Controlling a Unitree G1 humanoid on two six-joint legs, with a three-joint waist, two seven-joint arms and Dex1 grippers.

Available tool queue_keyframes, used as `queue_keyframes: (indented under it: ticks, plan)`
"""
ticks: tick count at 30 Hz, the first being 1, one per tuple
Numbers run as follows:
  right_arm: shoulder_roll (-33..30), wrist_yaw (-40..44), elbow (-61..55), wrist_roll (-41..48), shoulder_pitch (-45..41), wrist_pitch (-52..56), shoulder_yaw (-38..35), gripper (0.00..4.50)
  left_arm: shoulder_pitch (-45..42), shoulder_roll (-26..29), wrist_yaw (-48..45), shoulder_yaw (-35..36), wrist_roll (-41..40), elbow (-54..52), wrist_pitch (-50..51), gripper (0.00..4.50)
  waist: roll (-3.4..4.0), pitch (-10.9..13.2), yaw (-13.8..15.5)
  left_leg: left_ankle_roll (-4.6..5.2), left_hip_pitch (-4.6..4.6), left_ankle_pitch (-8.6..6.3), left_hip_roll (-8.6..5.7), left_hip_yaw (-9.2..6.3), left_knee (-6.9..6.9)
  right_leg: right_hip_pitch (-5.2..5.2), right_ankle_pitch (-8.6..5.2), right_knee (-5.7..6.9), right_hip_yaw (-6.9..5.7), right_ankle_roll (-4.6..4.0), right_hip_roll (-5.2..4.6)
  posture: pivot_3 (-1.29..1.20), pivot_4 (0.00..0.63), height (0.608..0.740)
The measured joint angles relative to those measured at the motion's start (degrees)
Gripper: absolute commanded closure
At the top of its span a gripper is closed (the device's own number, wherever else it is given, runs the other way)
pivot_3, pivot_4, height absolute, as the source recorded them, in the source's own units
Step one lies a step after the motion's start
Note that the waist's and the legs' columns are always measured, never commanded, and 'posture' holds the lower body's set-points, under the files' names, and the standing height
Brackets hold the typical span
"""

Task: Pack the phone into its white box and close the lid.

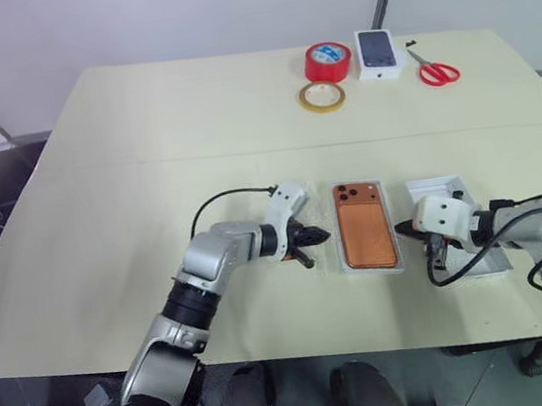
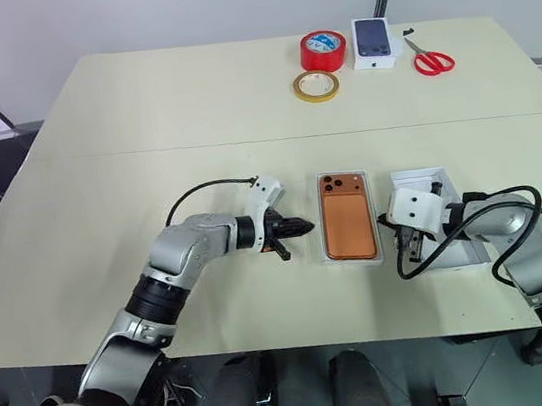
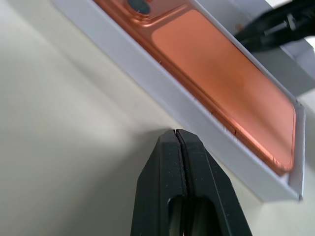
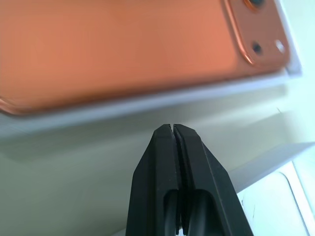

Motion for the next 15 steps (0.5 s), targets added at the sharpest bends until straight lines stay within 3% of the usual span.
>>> queue_keyframes:
  ticks: [4, 7, 11, 15]
  plan:
    - [-1.1, -0.4, 2.3, -0.7, -0.5, -2.0, 0.0, 4.42, 0.8, 2.8, -1.2, 3.2, -0.9, -2.4, -0.9, 4.47, 0.01, 0.0, -0.1, -0.06, -0.01, 0.04, 0.0, 0.0, -0.01, 0.0, 0.0, -0.02, 0.0, 0.0, 0.0, 0.0, 0.15, 0.728]
    - [-1.1, 2.1, 1.1, 3.8, 0.4, 1.7, -1.3, 4.42, 1.5, 4.5, -2.6, 5.7, -2.0, -3.7, -2.4, 4.47, 0.02, 0.0, -0.1, -0.07, -0.01, 0.04, 0.01, 0.0, 0.01, 0.03, 0.0, -0.02, -0.01, 0.01, 0.0, 0.0, 0.15, 0.728]
    - [-0.8, 4.3, -3.2, 11.5, 1.8, 11.0, -4.8, 2.53, 2.0, 9.0, -5.7, 9.9, -3.4, -4.6, -6.6, 2.59, 0.03, 0.0, -0.8, -0.01, 0.0, 0.0, 0.03, -0.01, -0.02, 0.01, 0.0, -0.01, 0.0, 0.01, 0.0, 0.0, 0.15, 0.728]
    - [-0.6, 0.1, -5.8, 12.8, 1.7, 14.3, -8.7, 0.43, 4.1, 15.3, -12.0, 11.4, -3.5, -6.8, -13.0, 0.45, 0.07, 0.0, -1.1, -0.02, 0.0, 0.0, 0.04, 0.0, -0.09, -0.03, 0.0, -0.03, 0.01, 0.0, -0.01, 0.0, 0.15, 0.728]
